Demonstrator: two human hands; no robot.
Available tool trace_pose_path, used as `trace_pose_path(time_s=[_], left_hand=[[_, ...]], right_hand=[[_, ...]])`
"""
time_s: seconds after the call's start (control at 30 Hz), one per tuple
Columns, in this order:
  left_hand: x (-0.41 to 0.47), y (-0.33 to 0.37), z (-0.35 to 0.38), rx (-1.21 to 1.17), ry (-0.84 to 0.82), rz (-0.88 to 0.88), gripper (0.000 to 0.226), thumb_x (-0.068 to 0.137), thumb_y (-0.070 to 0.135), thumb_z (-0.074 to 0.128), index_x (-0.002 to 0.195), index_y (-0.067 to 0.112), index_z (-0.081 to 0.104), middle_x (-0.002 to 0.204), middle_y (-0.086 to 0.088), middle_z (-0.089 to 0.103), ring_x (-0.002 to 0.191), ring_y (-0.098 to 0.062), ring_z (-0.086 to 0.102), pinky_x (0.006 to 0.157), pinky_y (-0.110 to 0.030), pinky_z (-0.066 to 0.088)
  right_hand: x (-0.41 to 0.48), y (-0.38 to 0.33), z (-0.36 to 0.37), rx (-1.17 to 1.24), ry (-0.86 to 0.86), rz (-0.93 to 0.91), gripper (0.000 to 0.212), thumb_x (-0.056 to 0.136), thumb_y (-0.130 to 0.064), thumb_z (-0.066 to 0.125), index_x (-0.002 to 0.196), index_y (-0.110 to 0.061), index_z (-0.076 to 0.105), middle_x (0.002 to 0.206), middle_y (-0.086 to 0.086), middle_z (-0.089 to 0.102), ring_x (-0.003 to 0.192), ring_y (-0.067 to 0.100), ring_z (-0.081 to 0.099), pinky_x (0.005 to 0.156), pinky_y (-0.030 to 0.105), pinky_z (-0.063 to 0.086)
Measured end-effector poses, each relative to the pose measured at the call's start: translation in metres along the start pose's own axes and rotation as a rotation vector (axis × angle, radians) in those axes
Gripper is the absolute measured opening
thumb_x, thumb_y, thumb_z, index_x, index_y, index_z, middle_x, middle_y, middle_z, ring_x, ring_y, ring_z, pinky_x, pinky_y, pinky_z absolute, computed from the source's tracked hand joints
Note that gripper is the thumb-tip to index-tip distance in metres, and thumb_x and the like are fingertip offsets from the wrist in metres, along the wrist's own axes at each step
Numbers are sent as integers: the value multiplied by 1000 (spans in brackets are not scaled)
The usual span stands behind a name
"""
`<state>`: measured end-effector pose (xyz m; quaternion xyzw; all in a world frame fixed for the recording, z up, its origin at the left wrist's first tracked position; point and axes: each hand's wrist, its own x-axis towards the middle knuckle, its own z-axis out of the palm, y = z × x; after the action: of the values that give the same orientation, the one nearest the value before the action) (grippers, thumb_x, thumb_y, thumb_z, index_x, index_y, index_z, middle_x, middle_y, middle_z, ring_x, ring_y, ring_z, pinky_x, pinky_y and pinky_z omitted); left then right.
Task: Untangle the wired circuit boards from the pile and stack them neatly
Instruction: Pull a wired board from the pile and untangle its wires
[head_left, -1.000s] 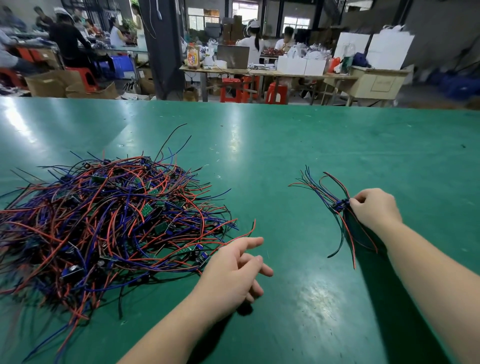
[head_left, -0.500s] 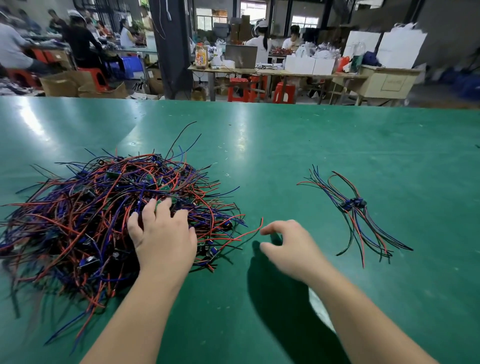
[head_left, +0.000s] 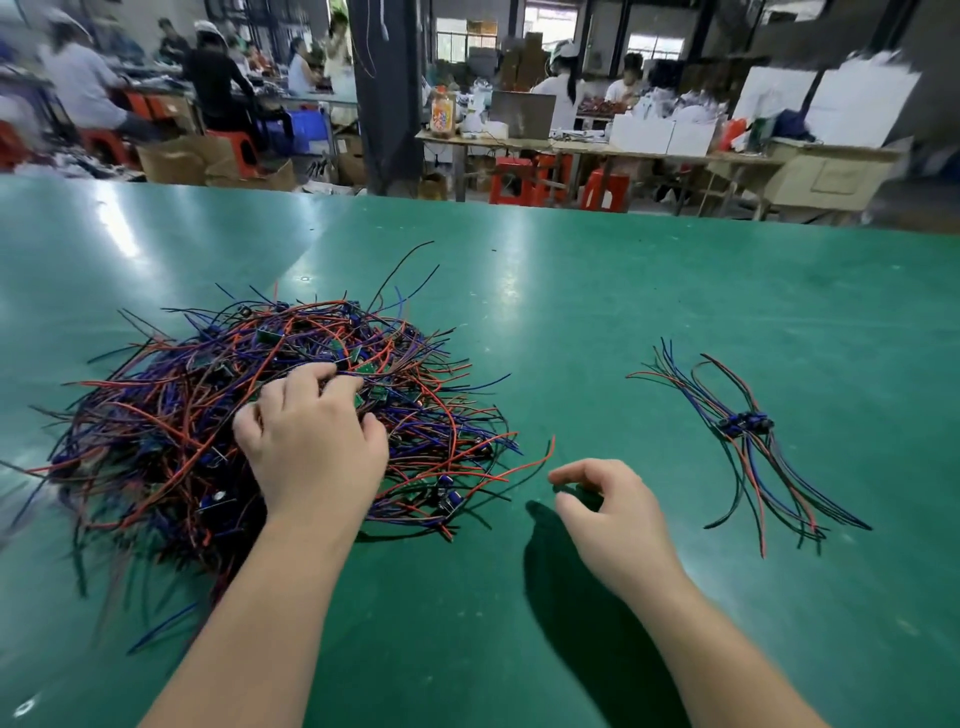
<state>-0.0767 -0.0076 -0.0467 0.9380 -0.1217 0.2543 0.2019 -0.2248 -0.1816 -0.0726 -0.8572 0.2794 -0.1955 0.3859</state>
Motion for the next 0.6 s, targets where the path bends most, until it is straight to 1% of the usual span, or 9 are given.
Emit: trace_pose_path(time_s=[0.07, 0.13, 0.2, 0.3, 0.33, 0.4, 0.47, 0.53, 0.6], left_hand=[[3, -7, -3, 34, -15, -41, 30, 75, 25, 70, 105, 23, 71, 120, -2, 60, 112, -30, 47, 97, -44, 24], [6, -10, -4, 51, -44, -65, 24, 77, 26, 69, 101, 24, 72, 117, 0, 62, 111, -29, 46, 96, -44, 22], [6, -11, -5, 49, -37, -69, 17, 80, 28, 68, 96, 25, 74, 111, 2, 65, 109, -28, 47, 97, -44, 21], [7, -12, -6, 34, 51, -68, 12, 82, 28, 66, 88, 26, 76, 92, -1, 70, 98, -31, 53, 97, -46, 24], [8, -13, -8, 22, 81, -71, 12, 82, 28, 65, 89, 26, 75, 85, -2, 71, 94, -32, 54, 96, -46, 24], [9, -16, -9, -11, 100, -88, 20, 83, 28, 64, 101, 28, 72, 78, 2, 71, 89, -31, 57, 92, -43, 24], [11, -19, -12, -45, 95, -106, 27, 85, 29, 63, 111, 25, 68, 77, 4, 72, 87, -30, 60, 91, -41, 25], [13, -20, -14, -89, 107, -111, 25, 89, 32, 61, 111, 21, 68, 79, 2, 72, 86, -29, 62, 89, -42, 28], [13, -17, -17, -178, 163, -75, 22, 90, 30, 62, 108, 19, 70, 85, -1, 72, 82, -29, 62, 85, -40, 28]], right_hand=[[0, 1, 1, 17, 7, 0, 28, 81, -9, 60, 78, -37, 60, 94, -13, 59, 85, 0, 54, 70, 13, 34], [0, 1, 1, 31, 18, 2, 28, 81, -8, 60, 77, -36, 62, 93, -12, 60, 84, -2, 54, 68, 10, 35], [0, 2, 0, 39, 26, 8, 26, 81, -8, 60, 77, -34, 64, 92, -11, 60, 84, -1, 55, 67, 6, 35], [0, 3, 0, 72, 44, 21, 25, 81, -7, 60, 78, -30, 66, 92, -7, 62, 84, 6, 57, 71, 18, 41], [1, 3, 0, 78, 51, 25, 25, 81, -6, 60, 77, -30, 66, 91, -6, 63, 85, 7, 58, 73, 21, 42], [2, 4, 1, 83, 58, 34, 25, 80, -5, 59, 77, -29, 67, 91, -4, 64, 85, 10, 59, 75, 25, 45], [3, 5, 0, 92, 57, 46, 25, 80, -5, 59, 78, -28, 67, 92, -3, 64, 87, 12, 59, 79, 28, 47], [3, 5, 1, 101, 57, 54, 24, 81, -5, 58, 79, -28, 68, 92, -3, 65, 89, 13, 59, 80, 29, 48], [3, 5, 0, 122, 67, 60, 25, 81, -5, 58, 79, -28, 68, 90, -4, 66, 84, 12, 59, 75, 27, 46]])
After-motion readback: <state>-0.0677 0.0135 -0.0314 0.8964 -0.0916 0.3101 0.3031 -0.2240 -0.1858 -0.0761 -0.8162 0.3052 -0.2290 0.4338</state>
